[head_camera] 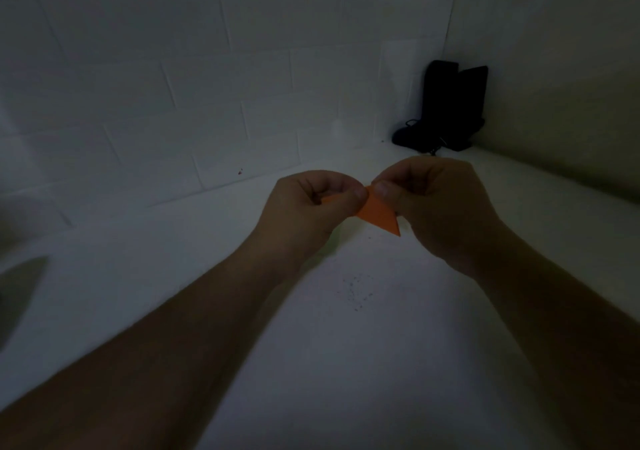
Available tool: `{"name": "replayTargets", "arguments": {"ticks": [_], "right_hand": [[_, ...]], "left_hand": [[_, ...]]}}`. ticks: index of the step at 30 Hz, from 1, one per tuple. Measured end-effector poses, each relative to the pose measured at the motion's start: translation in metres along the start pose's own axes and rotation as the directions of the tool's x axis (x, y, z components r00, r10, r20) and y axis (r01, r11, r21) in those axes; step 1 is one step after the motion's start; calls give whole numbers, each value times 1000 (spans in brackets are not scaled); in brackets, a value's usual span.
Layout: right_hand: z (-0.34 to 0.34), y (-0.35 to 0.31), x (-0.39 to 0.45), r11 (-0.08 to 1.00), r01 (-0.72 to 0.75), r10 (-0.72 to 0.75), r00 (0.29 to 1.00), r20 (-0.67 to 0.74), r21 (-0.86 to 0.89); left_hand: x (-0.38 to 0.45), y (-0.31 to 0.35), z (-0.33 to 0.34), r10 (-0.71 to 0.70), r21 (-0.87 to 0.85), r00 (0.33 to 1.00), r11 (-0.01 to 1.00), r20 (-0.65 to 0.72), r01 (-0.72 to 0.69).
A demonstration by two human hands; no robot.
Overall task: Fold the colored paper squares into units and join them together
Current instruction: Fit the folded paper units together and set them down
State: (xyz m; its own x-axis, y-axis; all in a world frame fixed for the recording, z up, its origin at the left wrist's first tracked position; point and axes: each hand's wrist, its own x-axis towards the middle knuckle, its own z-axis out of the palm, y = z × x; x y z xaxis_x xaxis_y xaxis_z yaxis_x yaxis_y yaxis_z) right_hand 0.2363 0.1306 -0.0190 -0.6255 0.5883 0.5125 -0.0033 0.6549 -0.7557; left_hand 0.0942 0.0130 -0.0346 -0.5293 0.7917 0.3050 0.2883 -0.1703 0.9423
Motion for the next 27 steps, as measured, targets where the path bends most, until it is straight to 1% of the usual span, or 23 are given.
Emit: {"name": "replayTargets", "arguments": {"ticks": [3, 7, 11, 14, 20, 24, 27], "right_hand": [[-1, -2, 0, 993, 60, -59, 998, 19, -99], [-1, -1, 0, 980, 102, -96, 995, 38, -174], [-1, -2, 0, 984, 94, -87, 995, 54, -150], [1, -2, -1, 983, 96, -87, 994, 69, -153], [2, -2, -1, 977, 113, -105, 993, 51, -179], [1, -3, -1, 982, 107, -105, 994, 17, -157], [2, -2, -2, 987, 96, -93, 995, 23, -131]], "left_hand": [[-2, 1, 0, 4, 25, 1000, 1000, 11, -4], [-1, -1, 0, 26, 1, 1000, 1000, 13, -26], [-1, 0, -1, 32, -22, 999, 999, 37, -31], [-1, -1, -1, 36, -13, 999, 999, 21, -35], [0, -1, -1, 25, -1, 1000, 1000, 4, -25], [1, 1, -3, -5, -30, 1000, 1000, 25, 6], [1, 2, -2, -6, -29, 999, 1000, 31, 7]]}}
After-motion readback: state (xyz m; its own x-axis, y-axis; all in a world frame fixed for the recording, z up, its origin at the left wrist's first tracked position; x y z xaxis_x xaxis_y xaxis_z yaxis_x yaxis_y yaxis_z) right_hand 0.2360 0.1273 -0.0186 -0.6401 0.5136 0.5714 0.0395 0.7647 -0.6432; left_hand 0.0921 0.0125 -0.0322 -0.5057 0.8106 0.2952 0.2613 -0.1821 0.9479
